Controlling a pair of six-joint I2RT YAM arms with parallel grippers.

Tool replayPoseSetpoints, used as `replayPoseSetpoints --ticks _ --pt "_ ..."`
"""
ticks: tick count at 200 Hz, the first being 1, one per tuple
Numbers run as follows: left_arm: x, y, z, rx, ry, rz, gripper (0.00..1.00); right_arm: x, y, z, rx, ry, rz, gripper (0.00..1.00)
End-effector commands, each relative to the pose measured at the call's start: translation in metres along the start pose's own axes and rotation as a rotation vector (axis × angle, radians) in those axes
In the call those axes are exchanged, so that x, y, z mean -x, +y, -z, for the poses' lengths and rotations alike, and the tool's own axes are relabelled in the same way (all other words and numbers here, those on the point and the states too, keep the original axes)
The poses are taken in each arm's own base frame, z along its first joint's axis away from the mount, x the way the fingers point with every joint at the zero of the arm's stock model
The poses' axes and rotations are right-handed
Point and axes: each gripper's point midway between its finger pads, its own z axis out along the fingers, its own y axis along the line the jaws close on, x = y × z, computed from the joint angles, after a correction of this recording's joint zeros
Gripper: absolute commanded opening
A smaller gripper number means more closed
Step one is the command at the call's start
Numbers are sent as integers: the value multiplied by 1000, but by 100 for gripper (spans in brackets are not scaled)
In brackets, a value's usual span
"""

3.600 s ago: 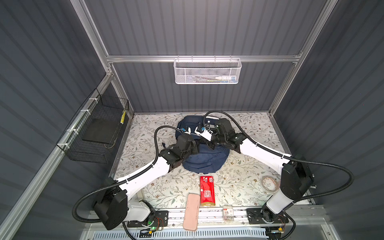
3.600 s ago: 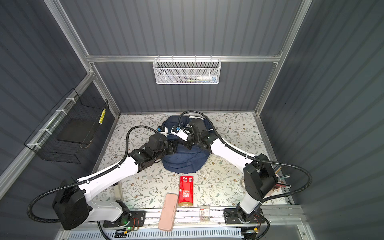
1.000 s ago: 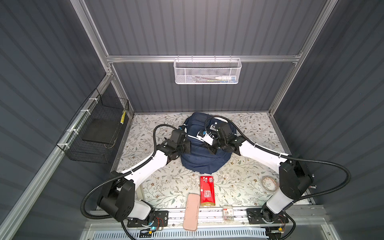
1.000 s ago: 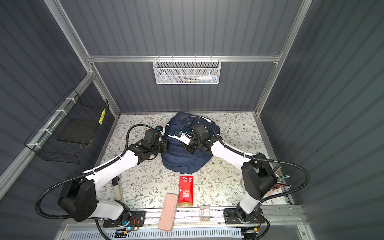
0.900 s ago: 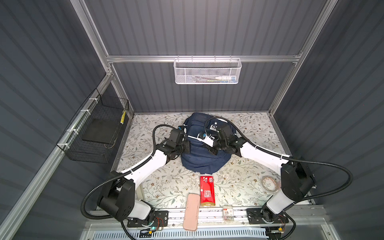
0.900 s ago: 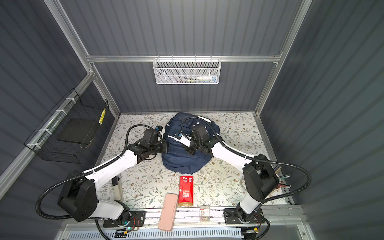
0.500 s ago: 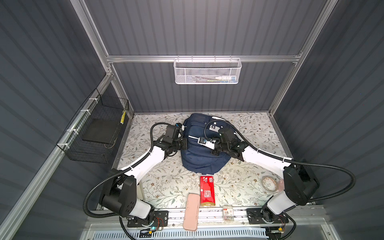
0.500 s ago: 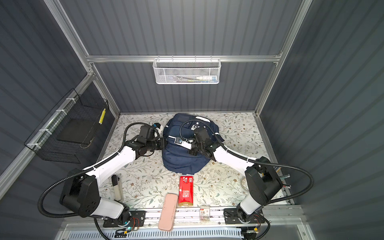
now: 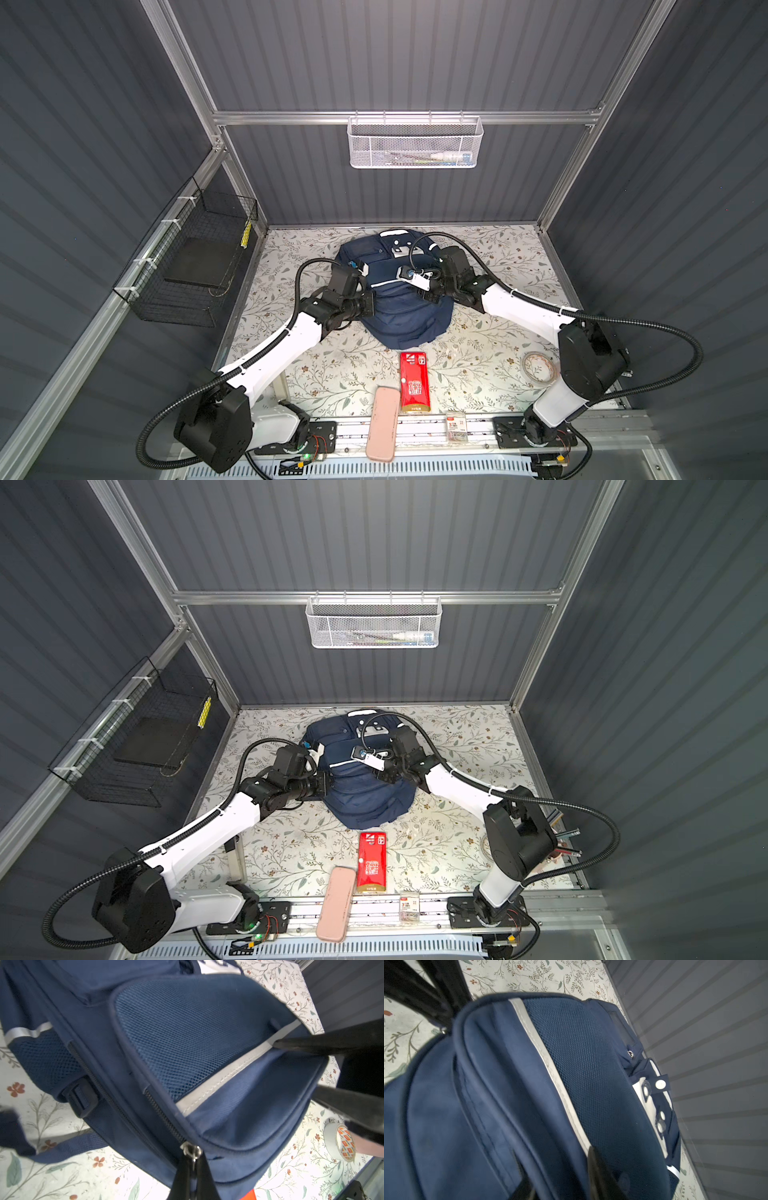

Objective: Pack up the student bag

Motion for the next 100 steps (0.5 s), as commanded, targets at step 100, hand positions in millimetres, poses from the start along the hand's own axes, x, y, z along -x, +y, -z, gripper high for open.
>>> replayPoseSetpoints --ticks 100 --pt "38 75 16 183 -50 145 0 -28 38 -12 90 -22 157 0"
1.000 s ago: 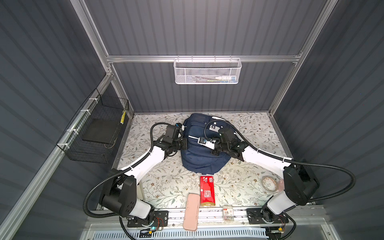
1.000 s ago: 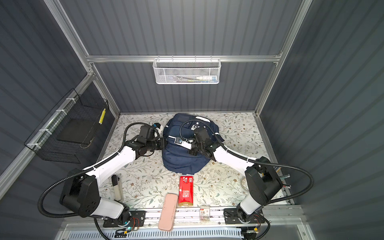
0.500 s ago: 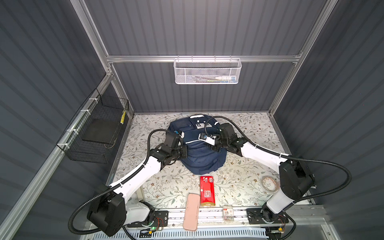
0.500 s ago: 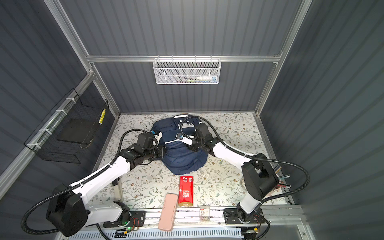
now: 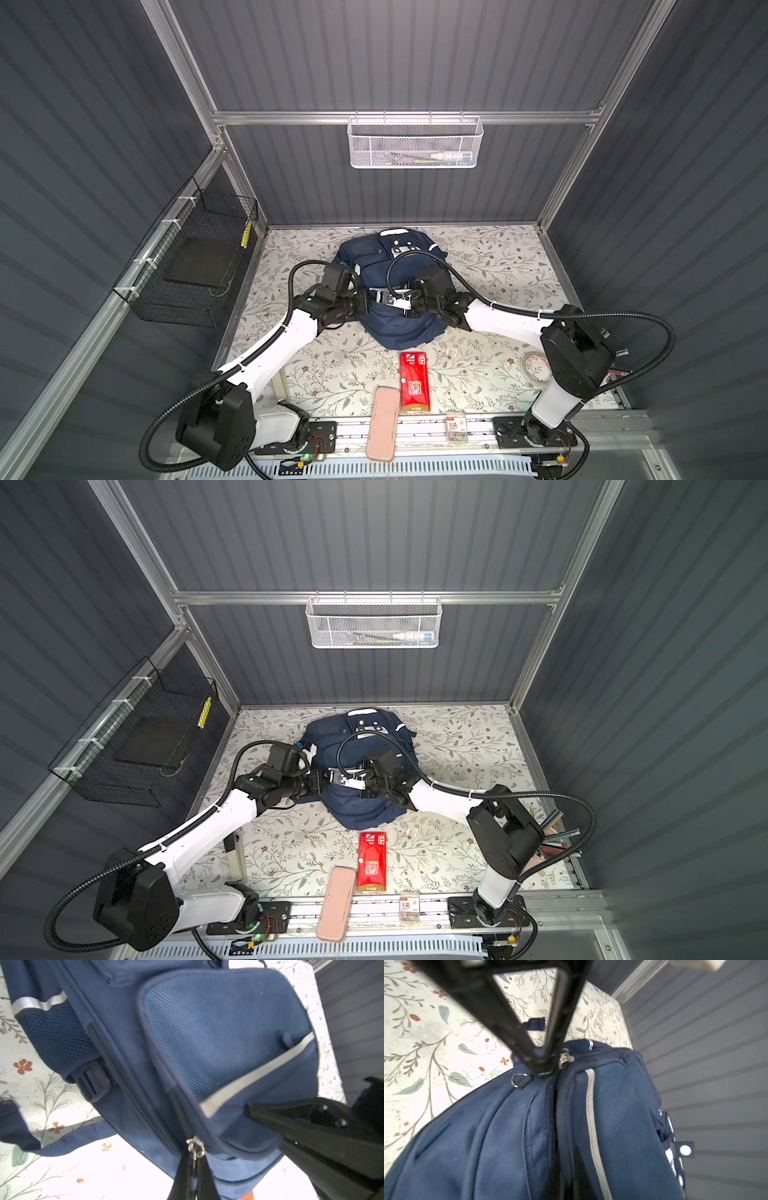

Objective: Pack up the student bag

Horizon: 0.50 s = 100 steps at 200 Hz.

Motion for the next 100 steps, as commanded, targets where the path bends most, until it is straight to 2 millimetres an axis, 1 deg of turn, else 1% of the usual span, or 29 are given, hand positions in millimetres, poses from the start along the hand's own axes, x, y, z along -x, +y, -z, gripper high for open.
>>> replayPoseSetpoints --ticks 1,10,31,54,60,74,80,100 --pt "37 49 10 185 -94 55 0 -41 15 16 96 93 -45 0" --pt "42 53 6 186 -92 64 0 -35 15 19 112 54 -47 0" --pt "60 61 3 223 -127 67 0 -33 12 23 125 48 -40 0" --pt "78 62 11 252 -169 50 0 -31 13 24 134 44 -49 0" --pt "81 65 14 274 -180 37 0 -31 14 24 135 40 -49 0" --pt "85 80 21 367 -182 17 0 -34 15 24 130 43 -49 0" --pt "87 84 24 381 -179 22 0 -35 15 23 126 46 -45 0" --pt "88 83 29 357 -198 32 1 -35 15 22 125 43 -43 0"
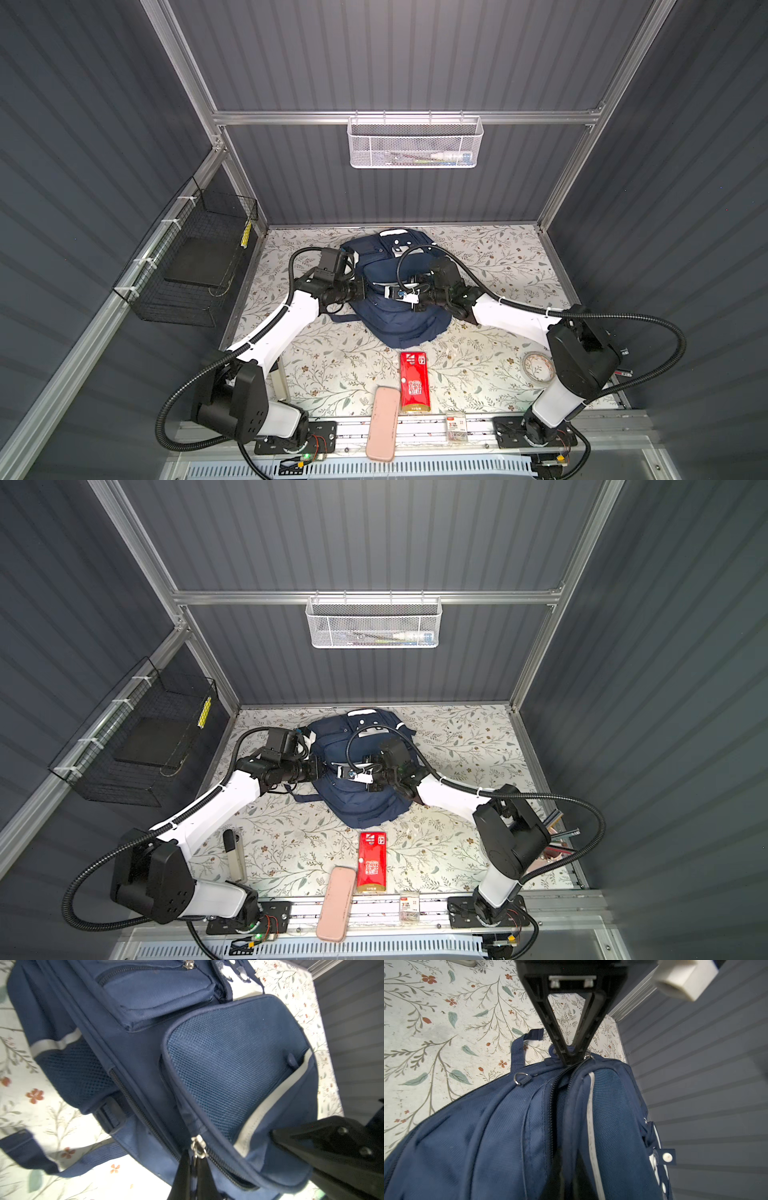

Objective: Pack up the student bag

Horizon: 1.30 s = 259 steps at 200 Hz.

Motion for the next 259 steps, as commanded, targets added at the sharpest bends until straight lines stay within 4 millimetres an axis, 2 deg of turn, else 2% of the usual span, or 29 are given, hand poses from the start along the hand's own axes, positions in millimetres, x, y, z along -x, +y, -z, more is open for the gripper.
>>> replayPoseSetpoints --ticks 1,13,22,33,40,50,54,64,85,98,106,113,125,135,150,161,175,178,201,223,243,259 --pt "50 79 34 324 -204 72 2 -34 31 12 113 103 -70 0" --pt "48 73 34 288 -203 76 11 -31 27 11 102 98 -83 0" --pt "46 62 34 223 -212 86 11 -24 21 11 85 92 -105 0" --pt "44 47 36 139 -213 85 15 -13 8 9 46 96 -167 19" --pt "39 43 38 119 -188 88 25 -11 -3 9 -2 139 -223 26" --pt "34 44 44 134 -154 89 50 -1 -13 12 -42 152 -293 35" --pt "32 44 47 141 -138 84 56 2 -15 13 -54 151 -323 38" --pt "29 39 56 131 -134 82 67 8 -14 17 -62 136 -387 44" --pt "21 22 75 51 -157 94 78 17 -7 28 -102 131 -473 53" --pt "11 9 86 -3 -142 95 78 21 -3 41 -158 150 -517 57" --pt "3 -2 89 -33 -126 88 63 21 -1 50 -208 164 -565 63" --pt "-9 -13 88 -67 -87 77 56 19 0 60 -250 182 -629 67" --pt "-33 -32 79 -121 1 56 57 9 3 78 -312 232 -834 73" --pt "-57 -47 70 -157 65 33 60 -11 12 93 -364 303 -1070 76" --pt "-97 -61 52 -184 165 19 61 -30 48 102 -269 402 -1317 79" --pt "-125 -69 41 -190 224 -3 62 -43 75 109 -235 478 -1422 81" --pt "-151 -75 34 -195 268 -32 62 -49 110 115 -170 492 -1524 82" --pt "-155 -75 33 -196 273 -35 62 -47 112 115 -164 467 -1542 82" --pt "-181 -84 20 -237 295 -26 62 -57 152 120 -135 457 -1683 83" --pt "-196 -89 7 -240 301 -38 63 -60 175 122 -127 445 -1774 83" --pt "-204 -88 -6 -228 314 -40 55 -64 192 118 -117 476 -1830 82" --pt "-208 -83 -13 -200 318 -45 55 -62 196 116 -109 497 -1853 82"
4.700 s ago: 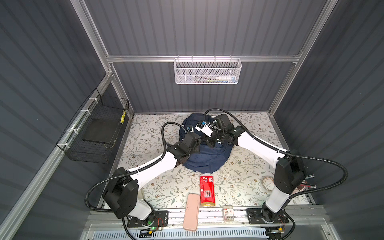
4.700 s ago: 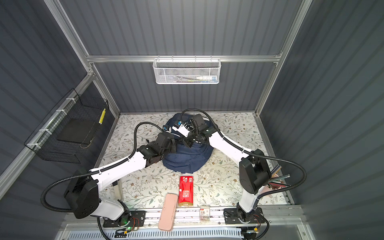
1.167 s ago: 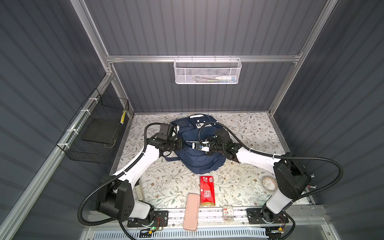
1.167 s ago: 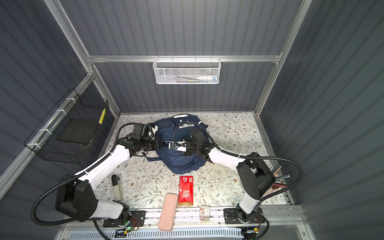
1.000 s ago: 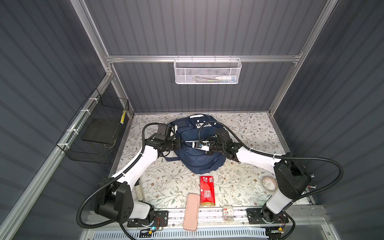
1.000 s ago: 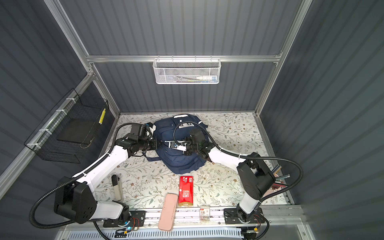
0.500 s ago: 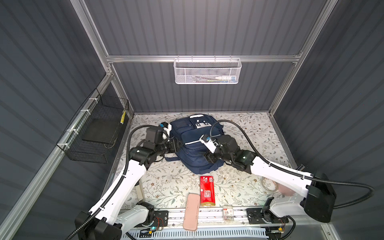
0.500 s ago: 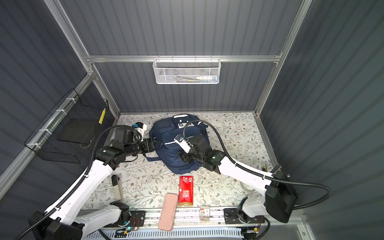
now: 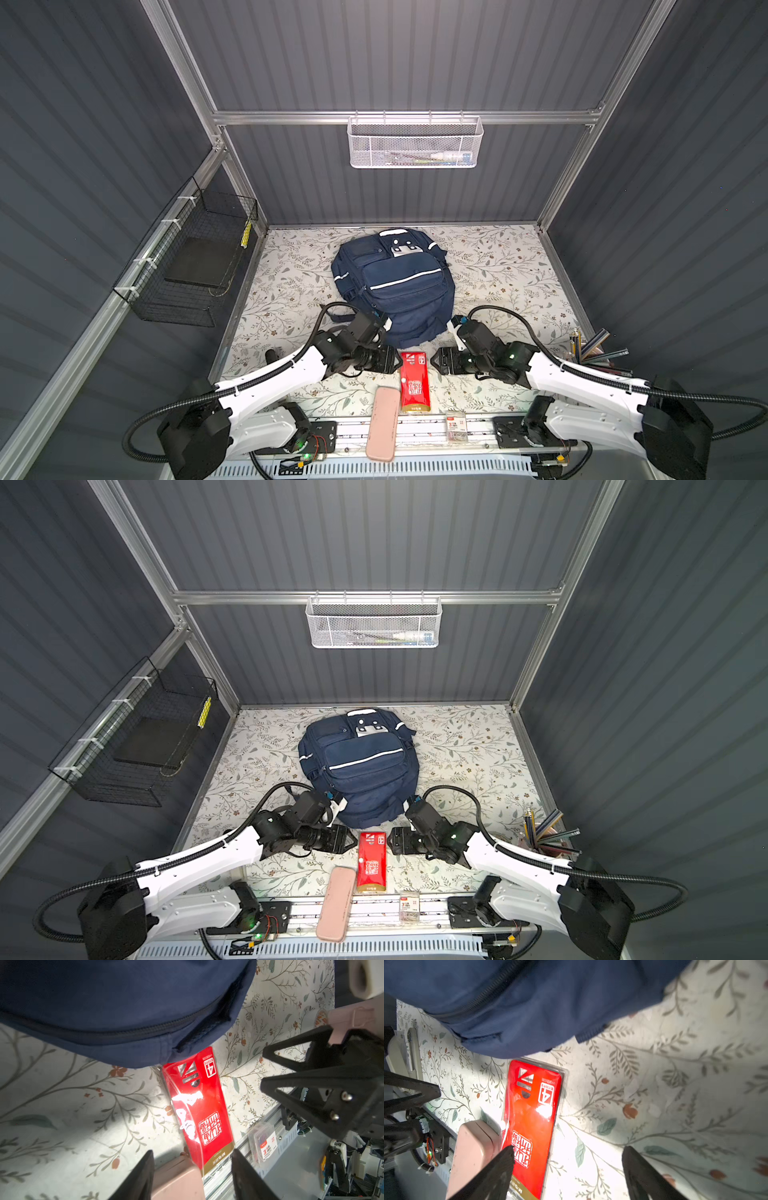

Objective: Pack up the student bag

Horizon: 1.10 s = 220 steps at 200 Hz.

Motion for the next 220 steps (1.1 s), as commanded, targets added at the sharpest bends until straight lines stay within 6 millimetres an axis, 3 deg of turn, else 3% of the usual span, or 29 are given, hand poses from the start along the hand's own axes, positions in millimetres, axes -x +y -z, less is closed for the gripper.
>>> replayPoseSetpoints --ticks 1,44,95,168,220 --pt "7 3 -11 12 -39 20 55 0 13 -2 44 5 -118 82" --pt "-7 16 -29 51 -9 42 55 -19 18 -18 53 100 -180 80" --pt "-24 31 -49 47 -13 119 43 -32 14 -34 74 152 -248 77" --pt "-31 29 -65 47 -14 118 39 -43 8 -51 85 177 -265 66" --pt "-33 23 -80 -3 8 141 33 -34 26 -62 270 103 -216 57"
